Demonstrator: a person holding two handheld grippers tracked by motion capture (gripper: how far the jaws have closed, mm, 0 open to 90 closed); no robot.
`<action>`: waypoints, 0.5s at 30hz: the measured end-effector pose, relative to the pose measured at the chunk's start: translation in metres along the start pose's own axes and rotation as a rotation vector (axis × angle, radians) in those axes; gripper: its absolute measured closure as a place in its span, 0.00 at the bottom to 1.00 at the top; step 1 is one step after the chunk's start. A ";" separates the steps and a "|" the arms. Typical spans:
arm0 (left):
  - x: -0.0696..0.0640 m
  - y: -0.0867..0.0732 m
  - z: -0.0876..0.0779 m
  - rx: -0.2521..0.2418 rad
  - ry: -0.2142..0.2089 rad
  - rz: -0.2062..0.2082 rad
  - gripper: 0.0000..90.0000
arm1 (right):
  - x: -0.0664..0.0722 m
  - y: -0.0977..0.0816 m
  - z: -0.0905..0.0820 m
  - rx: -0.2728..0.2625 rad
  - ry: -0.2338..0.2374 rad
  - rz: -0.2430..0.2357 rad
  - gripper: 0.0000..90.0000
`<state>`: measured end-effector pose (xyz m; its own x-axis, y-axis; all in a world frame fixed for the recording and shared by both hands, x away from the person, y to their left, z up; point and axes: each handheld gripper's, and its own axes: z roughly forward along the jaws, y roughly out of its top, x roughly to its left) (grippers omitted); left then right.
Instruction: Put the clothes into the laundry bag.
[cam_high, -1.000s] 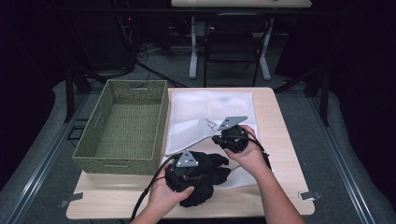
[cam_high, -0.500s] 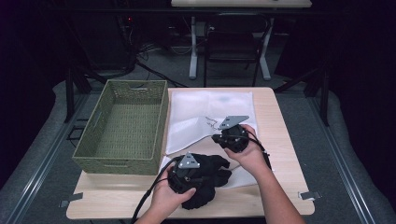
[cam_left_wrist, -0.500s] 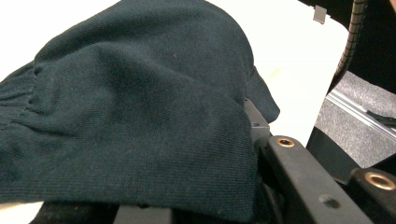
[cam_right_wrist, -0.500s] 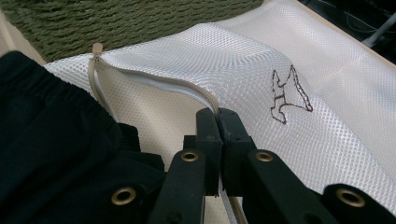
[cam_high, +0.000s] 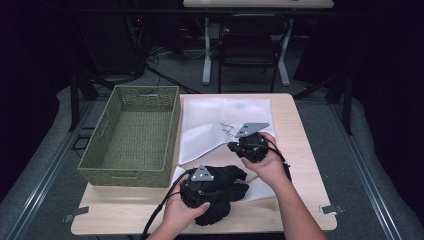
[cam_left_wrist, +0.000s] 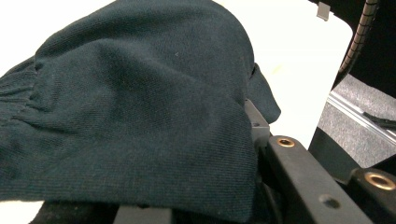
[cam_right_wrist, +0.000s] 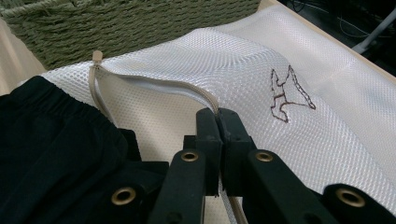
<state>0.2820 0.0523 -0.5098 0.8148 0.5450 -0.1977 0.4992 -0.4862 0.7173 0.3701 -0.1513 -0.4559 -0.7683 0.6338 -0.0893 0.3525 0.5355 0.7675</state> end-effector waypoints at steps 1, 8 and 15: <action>0.000 0.001 0.000 -0.009 0.004 -0.005 0.81 | 0.000 0.000 0.000 0.000 0.000 -0.002 0.98; 0.004 0.012 -0.001 -0.023 0.016 -0.006 0.81 | 0.003 0.000 0.002 0.005 0.004 -0.009 0.98; 0.009 0.018 0.002 -0.031 0.019 -0.019 0.81 | 0.004 0.000 0.002 0.005 0.007 -0.012 0.98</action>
<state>0.2993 0.0468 -0.4999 0.7992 0.5673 -0.1988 0.5049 -0.4541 0.7341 0.3684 -0.1480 -0.4570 -0.7758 0.6239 -0.0941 0.3462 0.5455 0.7633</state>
